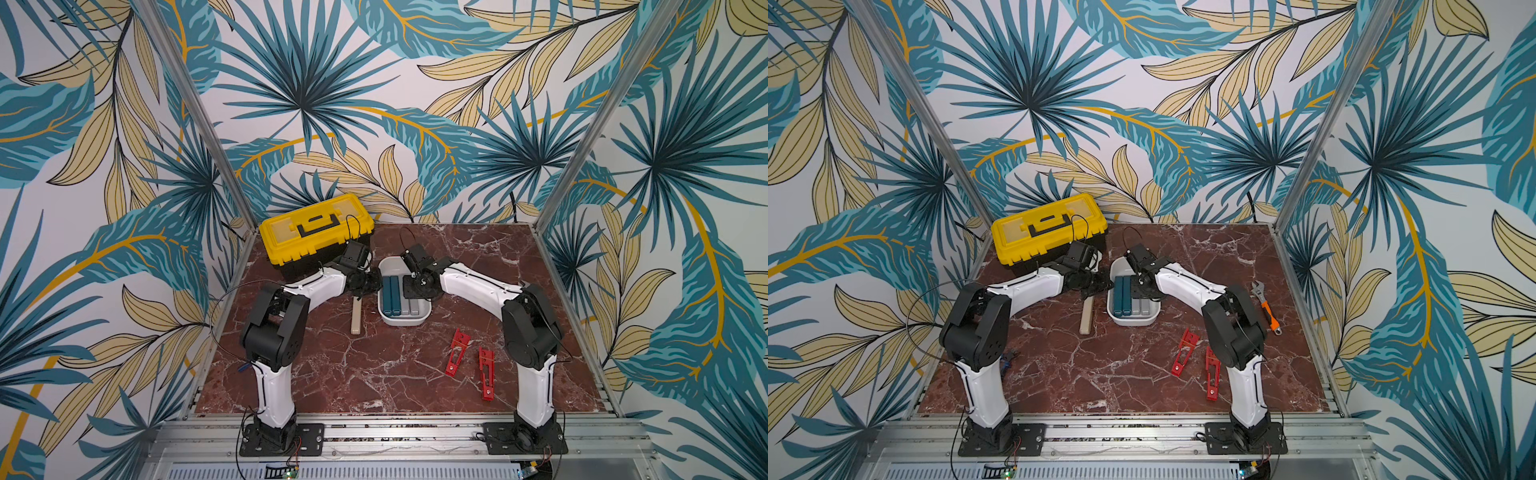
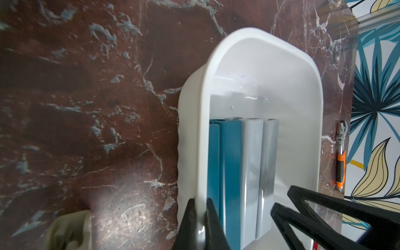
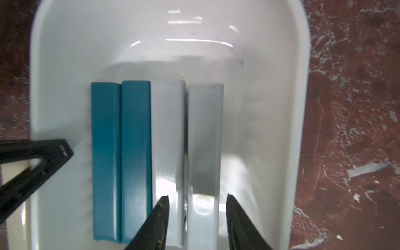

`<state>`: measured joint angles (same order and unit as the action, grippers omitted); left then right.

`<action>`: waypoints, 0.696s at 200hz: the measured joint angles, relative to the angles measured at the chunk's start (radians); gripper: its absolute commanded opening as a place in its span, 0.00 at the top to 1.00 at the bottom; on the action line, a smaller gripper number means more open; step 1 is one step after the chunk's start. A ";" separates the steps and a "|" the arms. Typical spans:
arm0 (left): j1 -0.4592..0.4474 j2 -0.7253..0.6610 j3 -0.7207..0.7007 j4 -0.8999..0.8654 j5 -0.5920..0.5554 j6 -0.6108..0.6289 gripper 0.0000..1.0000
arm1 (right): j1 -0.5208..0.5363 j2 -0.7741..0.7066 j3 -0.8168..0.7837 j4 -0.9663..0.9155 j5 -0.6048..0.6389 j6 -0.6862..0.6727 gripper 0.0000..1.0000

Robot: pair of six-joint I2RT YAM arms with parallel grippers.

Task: Put the pruning pliers into the storage box
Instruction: Place the pruning pliers in the storage box.

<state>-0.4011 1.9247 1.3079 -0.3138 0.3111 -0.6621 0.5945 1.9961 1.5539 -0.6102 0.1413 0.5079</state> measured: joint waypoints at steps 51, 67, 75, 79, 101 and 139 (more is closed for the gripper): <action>0.000 0.000 0.000 0.000 -0.001 0.000 1.00 | 0.004 -0.056 -0.030 0.009 -0.032 0.008 0.54; -0.001 0.000 0.000 0.000 -0.003 0.000 1.00 | 0.016 -0.074 -0.050 0.016 -0.042 0.020 0.54; -0.001 0.000 0.000 0.000 -0.004 0.000 1.00 | 0.024 -0.086 -0.065 0.022 -0.045 0.026 0.54; -0.002 0.000 0.000 0.000 -0.005 0.000 1.00 | 0.030 -0.092 -0.074 0.026 -0.048 0.030 0.54; -0.002 0.000 0.002 -0.002 -0.008 0.000 1.00 | 0.069 -0.133 -0.117 0.039 -0.052 0.057 0.54; -0.004 0.014 0.033 -0.027 -0.013 0.002 1.00 | 0.151 -0.168 -0.132 0.063 -0.053 0.095 0.54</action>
<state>-0.4049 1.9385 1.3407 -0.3408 0.2985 -0.6598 0.7456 1.8278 1.4220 -0.5468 0.0887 0.6029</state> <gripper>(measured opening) 0.082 0.457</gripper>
